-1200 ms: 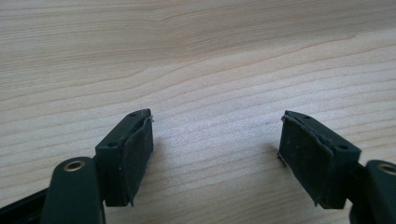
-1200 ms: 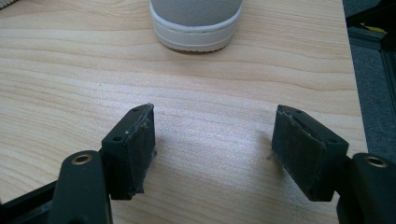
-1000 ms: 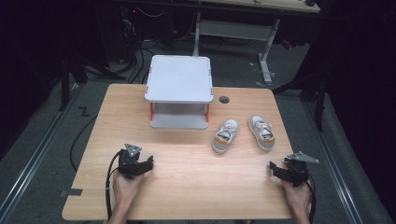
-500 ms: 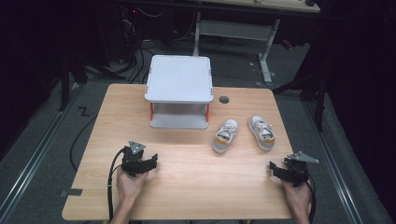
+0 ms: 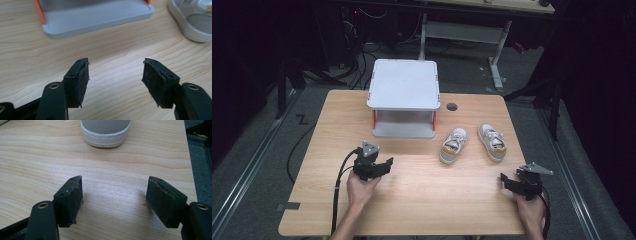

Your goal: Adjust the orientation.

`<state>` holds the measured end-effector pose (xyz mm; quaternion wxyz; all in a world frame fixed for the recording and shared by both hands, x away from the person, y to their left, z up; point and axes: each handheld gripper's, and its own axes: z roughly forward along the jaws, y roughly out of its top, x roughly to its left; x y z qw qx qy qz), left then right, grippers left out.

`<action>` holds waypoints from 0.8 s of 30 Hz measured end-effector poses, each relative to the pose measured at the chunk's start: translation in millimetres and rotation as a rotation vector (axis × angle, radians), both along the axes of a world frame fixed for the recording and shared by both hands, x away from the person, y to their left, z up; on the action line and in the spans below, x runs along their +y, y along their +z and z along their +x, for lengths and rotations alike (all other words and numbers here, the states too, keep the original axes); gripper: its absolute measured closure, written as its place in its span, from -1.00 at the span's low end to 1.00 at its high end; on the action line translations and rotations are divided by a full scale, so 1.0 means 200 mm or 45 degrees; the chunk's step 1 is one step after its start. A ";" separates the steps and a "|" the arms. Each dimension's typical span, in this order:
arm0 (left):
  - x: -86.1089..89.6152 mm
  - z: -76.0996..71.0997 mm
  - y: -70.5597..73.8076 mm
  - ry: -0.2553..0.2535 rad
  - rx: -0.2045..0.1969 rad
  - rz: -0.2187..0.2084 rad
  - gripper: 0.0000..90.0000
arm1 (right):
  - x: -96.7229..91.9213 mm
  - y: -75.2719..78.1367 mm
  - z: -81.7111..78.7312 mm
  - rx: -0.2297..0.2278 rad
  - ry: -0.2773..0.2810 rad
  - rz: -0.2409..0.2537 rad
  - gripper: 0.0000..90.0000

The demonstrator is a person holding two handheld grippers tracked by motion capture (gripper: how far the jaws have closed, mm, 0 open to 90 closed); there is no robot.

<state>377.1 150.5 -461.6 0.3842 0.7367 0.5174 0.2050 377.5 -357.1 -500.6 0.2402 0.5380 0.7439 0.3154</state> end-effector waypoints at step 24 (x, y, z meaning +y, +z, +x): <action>-0.45 0.30 0.20 -0.247 0.006 -0.003 -0.16 | 0.00 0.00 0.00 0.000 0.001 0.002 -0.34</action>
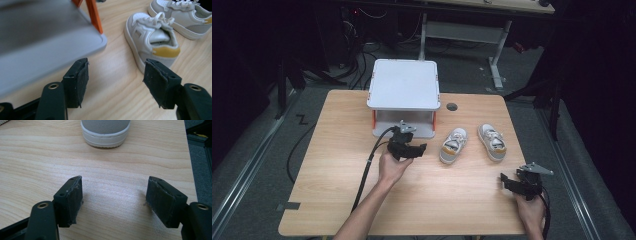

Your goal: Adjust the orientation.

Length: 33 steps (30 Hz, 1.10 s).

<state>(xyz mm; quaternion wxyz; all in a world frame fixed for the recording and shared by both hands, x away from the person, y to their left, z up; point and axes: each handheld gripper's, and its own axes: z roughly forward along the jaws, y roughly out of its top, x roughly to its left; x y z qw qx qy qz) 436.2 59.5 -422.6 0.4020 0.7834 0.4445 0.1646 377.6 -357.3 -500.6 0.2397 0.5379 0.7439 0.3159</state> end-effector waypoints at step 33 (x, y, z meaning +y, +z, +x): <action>-0.51 0.31 -0.14 -0.167 0.154 0.194 0.40 | 0.00 0.00 0.00 0.000 0.001 0.001 -0.34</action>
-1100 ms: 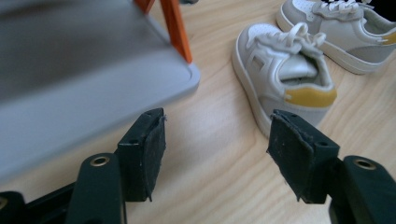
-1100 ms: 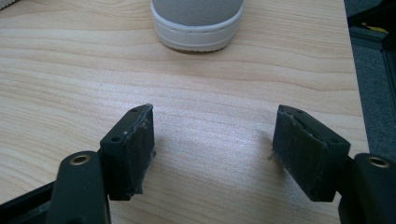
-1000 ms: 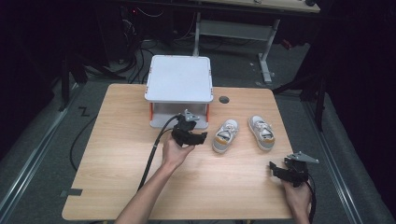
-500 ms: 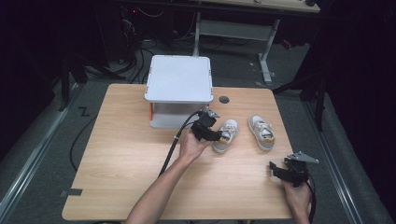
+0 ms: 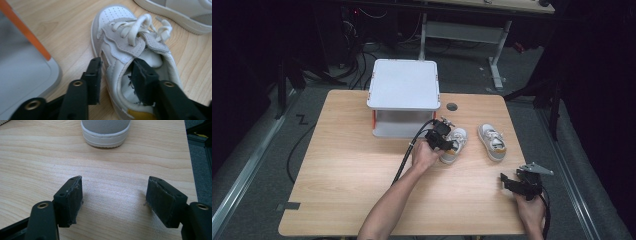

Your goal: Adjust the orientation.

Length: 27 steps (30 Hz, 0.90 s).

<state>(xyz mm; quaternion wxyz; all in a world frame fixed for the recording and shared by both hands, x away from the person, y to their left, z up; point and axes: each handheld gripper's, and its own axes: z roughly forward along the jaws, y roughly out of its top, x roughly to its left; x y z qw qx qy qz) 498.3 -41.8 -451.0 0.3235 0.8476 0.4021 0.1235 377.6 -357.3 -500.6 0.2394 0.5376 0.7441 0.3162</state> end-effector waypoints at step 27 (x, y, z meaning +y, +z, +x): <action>0.16 -0.11 0.10 0.072 -0.090 -0.026 0.88 | 0.00 0.00 0.00 0.000 -0.001 -0.001 -0.34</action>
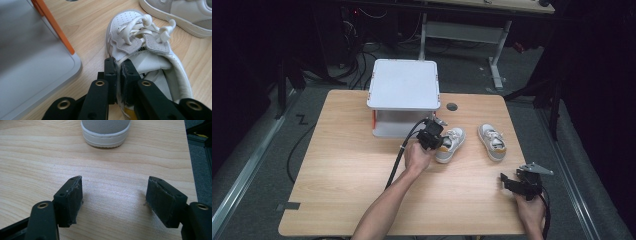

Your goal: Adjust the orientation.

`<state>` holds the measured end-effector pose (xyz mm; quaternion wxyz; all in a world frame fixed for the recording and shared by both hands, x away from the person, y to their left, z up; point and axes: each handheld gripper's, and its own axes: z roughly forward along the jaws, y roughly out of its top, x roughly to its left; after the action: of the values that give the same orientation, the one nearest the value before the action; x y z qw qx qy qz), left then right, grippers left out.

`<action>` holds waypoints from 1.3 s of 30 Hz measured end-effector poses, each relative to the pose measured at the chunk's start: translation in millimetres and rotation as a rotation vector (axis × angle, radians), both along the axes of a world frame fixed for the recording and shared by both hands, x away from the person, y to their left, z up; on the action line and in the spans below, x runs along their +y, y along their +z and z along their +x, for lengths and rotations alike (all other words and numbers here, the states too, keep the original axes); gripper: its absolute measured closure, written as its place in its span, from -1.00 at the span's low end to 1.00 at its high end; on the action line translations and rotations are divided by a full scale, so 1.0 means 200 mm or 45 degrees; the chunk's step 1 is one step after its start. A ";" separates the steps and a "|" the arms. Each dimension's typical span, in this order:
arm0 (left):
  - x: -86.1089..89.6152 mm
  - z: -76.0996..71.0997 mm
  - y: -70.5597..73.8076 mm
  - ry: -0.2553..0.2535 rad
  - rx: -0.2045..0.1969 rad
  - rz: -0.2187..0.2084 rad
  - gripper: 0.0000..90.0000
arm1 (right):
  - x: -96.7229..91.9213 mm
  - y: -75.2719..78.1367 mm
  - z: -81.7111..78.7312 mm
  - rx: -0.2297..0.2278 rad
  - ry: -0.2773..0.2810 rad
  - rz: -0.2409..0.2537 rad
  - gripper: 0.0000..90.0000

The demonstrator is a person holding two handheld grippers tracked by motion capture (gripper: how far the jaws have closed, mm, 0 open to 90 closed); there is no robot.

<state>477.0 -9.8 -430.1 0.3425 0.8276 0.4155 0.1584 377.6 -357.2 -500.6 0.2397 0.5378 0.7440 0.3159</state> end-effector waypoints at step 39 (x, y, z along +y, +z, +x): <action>0.57 -0.51 -0.02 0.237 0.013 -0.067 0.85 | 0.00 0.00 0.00 -0.001 -0.004 -0.001 -0.34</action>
<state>375.1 103.5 -434.3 0.3458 0.7771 0.4962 0.1743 377.6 -356.8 -500.6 0.2408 0.5385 0.7432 0.3156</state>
